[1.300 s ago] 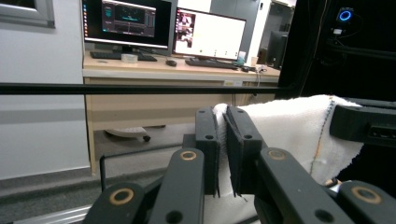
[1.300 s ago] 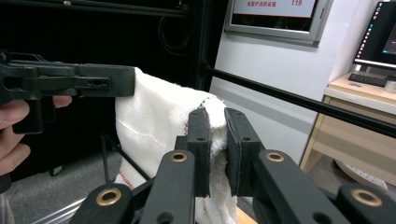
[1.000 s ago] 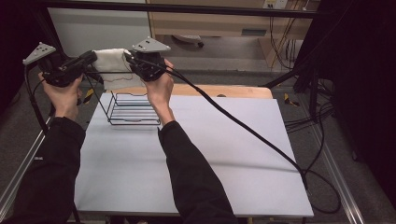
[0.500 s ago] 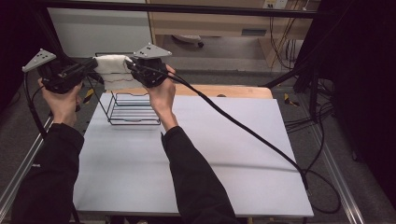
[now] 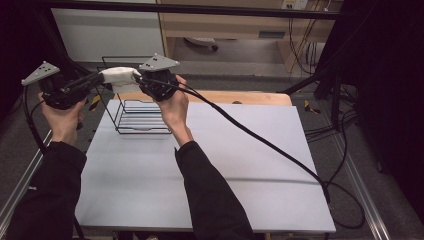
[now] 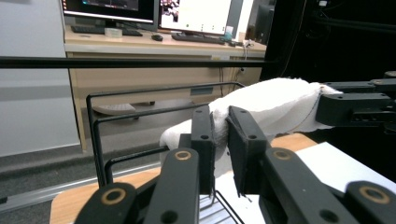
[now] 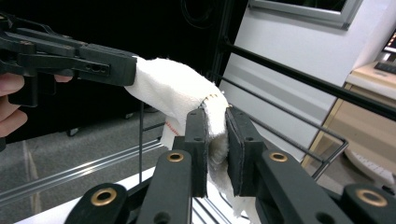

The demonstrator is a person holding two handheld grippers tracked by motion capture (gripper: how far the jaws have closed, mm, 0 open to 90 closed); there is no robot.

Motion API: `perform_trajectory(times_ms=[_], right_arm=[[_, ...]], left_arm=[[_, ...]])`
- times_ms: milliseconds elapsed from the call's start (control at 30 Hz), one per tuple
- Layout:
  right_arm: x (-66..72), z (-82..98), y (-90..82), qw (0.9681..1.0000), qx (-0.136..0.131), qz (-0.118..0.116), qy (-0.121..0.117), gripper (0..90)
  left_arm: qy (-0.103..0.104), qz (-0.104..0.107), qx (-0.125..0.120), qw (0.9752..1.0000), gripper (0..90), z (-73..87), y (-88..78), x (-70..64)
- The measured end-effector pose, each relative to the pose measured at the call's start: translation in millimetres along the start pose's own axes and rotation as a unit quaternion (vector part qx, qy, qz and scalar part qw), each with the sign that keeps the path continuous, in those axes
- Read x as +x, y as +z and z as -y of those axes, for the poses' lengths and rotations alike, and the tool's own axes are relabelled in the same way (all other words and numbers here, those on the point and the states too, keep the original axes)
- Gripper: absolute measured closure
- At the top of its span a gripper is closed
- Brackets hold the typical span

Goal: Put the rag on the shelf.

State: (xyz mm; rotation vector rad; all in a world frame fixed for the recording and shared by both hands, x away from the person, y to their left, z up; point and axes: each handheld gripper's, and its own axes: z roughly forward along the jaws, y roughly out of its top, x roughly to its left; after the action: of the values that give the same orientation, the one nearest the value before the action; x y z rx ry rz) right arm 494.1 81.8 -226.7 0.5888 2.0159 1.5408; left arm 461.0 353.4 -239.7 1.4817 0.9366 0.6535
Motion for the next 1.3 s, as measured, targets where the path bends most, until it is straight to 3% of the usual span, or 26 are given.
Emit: perform_trajectory(times_ms=[200,300,400,500,833,1033,1133,1300], right_arm=[[-0.2,5.0,0.4,1.0,0.001,-0.004,0.004,79.8],[0.1,6.2,0.6,1.0,0.001,-0.005,0.005,79.8],[0.7,6.8,0.3,1.0,0.002,-0.006,0.001,79.8],[0.5,7.9,-0.1,1.0,0.004,-0.008,0.0,79.8],[2.1,10.7,-1.2,0.9999,0.011,-0.013,-0.004,77.6],[3.2,7.7,-6.4,0.9996,0.013,-0.025,-0.006,66.3],[3.2,4.5,-10.6,0.9996,0.004,-0.026,-0.006,65.4],[2.9,4.4,-9.5,0.9989,0.011,-0.041,0.017,78.9]], left_arm=[[-0.006,-0.005,-0.001,1.0,72.7,-17.0,-4.1,-2.6],[-0.004,-0.02,0.004,0.9998,78.1,-26.4,-1.1,-3.8],[-0.014,-0.025,0.014,0.9995,86.5,-33.0,5.3,-2.6],[-0.018,-0.026,0.029,0.9991,89.2,-36.0,11.7,-1.5],[0.0,-0.004,0.062,0.998,89.4,-20.0,13.5,-8.1],[0.004,0.0,0.075,0.9972,89.4,-9.6,14.5,-8.9],[0.006,-0.001,0.08,0.9967,89.4,-4.5,15.7,-9.1],[0.006,0.001,0.089,0.9961,89.4,3.1,19.1,-9.4]])
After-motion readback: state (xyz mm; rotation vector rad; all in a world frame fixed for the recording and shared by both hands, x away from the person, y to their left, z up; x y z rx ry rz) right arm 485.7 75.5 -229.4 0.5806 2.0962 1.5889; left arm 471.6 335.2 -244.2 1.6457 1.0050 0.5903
